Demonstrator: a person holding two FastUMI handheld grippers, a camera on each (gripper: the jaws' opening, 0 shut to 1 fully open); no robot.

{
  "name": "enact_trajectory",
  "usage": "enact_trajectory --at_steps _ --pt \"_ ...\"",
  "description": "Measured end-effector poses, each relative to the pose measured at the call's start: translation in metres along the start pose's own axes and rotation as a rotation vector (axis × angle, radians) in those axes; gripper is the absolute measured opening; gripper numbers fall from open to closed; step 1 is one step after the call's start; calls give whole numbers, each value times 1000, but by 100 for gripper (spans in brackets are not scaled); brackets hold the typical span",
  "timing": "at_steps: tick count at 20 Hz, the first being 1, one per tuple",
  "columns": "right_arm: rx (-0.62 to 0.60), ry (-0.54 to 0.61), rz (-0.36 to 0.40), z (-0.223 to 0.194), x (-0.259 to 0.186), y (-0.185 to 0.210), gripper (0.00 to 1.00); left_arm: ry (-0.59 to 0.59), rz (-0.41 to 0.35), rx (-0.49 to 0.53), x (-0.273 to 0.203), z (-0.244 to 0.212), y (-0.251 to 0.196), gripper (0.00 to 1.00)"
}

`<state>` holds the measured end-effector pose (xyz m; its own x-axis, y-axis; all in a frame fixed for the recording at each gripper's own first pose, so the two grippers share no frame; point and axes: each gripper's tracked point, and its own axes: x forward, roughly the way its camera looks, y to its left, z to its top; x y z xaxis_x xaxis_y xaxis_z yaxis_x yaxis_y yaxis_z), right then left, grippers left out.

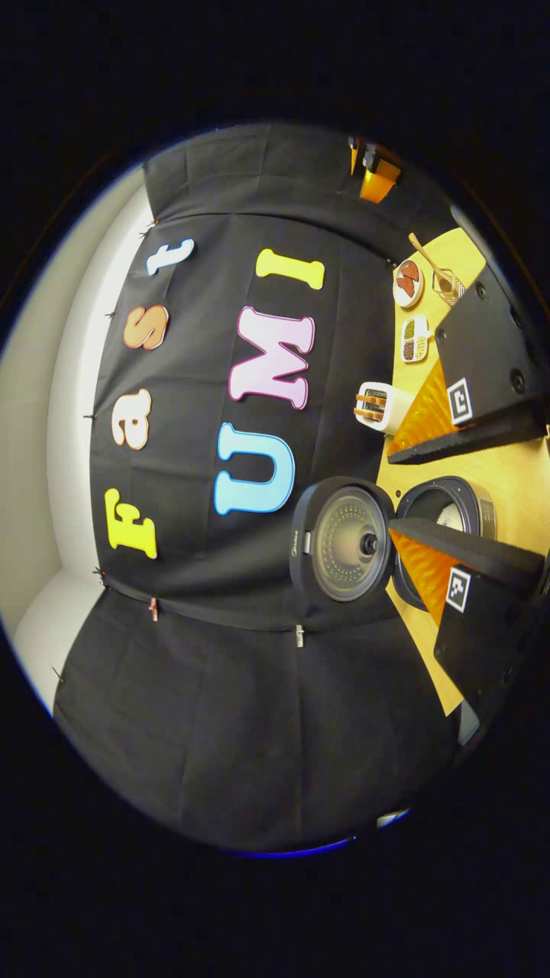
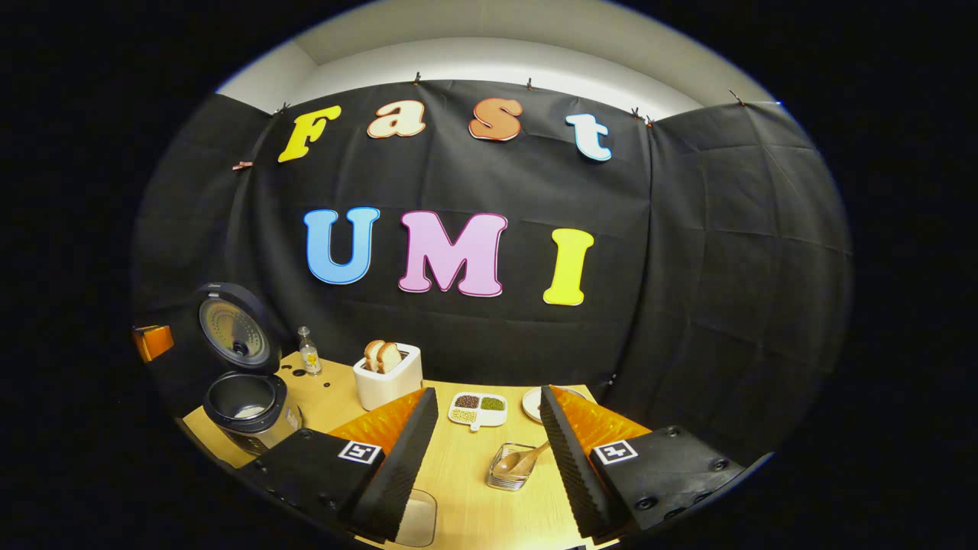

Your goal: Close the left gripper, press the button to open the rice cooker; take a wooden spoon from the chopstick holder with the right hand, scoop a spoonful of rice and pour it into the rice cooker, then put the wooden spoon back into the chopstick holder.

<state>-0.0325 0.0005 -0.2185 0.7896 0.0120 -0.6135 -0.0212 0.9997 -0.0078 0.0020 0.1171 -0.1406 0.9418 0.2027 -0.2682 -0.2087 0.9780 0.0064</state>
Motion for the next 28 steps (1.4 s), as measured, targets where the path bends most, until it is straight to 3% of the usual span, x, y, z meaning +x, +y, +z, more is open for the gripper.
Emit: enact_trajectory --at_steps 4,7,14,21,23,25,26,27,28 --pt "34 43 35 -30 32 -30 86 -5 60 32 -16 4 -26 64" --pt "75 81 44 -57 54 -51 86 -7 109 33 -27 4 -38 66" --pt "197 211 12 -139 98 -87 84 -3 147 84 -46 5 -59 76" --pt "346 353 -45 -220 154 -103 86 87 174 133 -62 -8 -58 76" --pt "378 344 -57 -224 173 -107 83 104 182 133 -65 -11 -57 75" --pt "413 347 -54 -226 186 -105 75 118 187 138 -67 -14 -57 76" --pt "426 362 -45 -232 190 -100 57 121 190 140 -68 -14 -55 76" --pt "438 381 -33 -237 193 -95 61 123 191 139 -68 -15 -56 76" --pt "447 390 -32 -240 196 -93 58 125 193 138 -68 -14 -56 76"
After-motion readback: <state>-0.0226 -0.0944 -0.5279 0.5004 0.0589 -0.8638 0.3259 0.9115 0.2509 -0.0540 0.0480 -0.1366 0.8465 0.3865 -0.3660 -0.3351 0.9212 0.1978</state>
